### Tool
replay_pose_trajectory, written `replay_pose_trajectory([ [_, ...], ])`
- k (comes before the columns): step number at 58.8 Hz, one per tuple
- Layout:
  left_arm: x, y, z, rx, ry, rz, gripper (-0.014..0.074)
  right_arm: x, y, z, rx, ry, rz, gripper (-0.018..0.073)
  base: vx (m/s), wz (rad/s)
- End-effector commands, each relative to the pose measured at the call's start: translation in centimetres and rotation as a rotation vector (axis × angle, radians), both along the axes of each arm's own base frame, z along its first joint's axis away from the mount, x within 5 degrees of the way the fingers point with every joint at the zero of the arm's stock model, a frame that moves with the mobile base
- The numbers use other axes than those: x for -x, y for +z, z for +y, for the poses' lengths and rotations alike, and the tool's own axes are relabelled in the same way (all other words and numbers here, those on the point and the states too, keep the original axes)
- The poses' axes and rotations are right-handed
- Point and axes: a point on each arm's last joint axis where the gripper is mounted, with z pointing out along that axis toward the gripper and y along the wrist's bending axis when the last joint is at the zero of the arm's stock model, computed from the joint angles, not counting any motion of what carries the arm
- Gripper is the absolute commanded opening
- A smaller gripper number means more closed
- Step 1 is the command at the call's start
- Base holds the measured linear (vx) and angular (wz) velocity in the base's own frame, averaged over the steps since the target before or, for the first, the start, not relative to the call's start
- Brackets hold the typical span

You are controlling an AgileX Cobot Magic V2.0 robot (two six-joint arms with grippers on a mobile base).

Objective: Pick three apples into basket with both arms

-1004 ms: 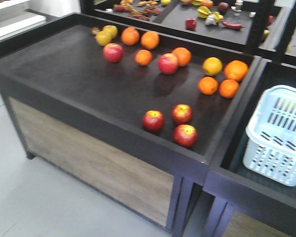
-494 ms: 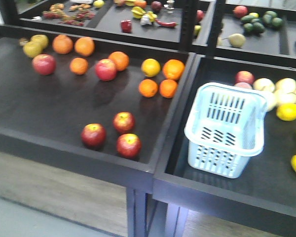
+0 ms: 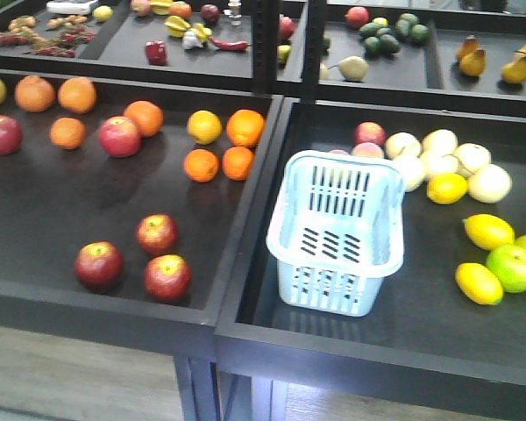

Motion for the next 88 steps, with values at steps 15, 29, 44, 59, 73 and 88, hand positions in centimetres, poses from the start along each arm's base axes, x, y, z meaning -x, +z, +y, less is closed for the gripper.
replay_pose_trajectory([
  [15,0.1,1.58,-0.09,0.013,-0.012,-0.111,-0.0006,0.02,0.35,0.06,0.023,0.005,-0.072,-0.0005,0.06,-0.23],
  [29,0.1,1.58,-0.09,0.013,-0.012,-0.111,-0.0006,0.02,0.35,0.06,0.023,0.005,-0.072,-0.0005,0.08,-0.15],
  [44,0.1,1.58,-0.09,0.013,-0.012,-0.111,-0.0006,0.02,0.35,0.06,0.023,0.005,-0.072,-0.0005,0.1,-0.11],
  [59,0.1,1.58,-0.09,0.013,-0.012,-0.111,-0.0006,0.02,0.35,0.06,0.023,0.005,-0.072,-0.0005,0.1,-0.07],
  [73,0.1,1.58,-0.09,0.013,-0.012,-0.111,-0.0006,0.02,0.35,0.06,0.023,0.005,-0.072,-0.0005,0.09,-0.05],
  [88,0.1,1.58,-0.09,0.013,-0.012,-0.111,-0.0006,0.02,0.35,0.06,0.023,0.005,-0.072,-0.0005,0.07,-0.05],
])
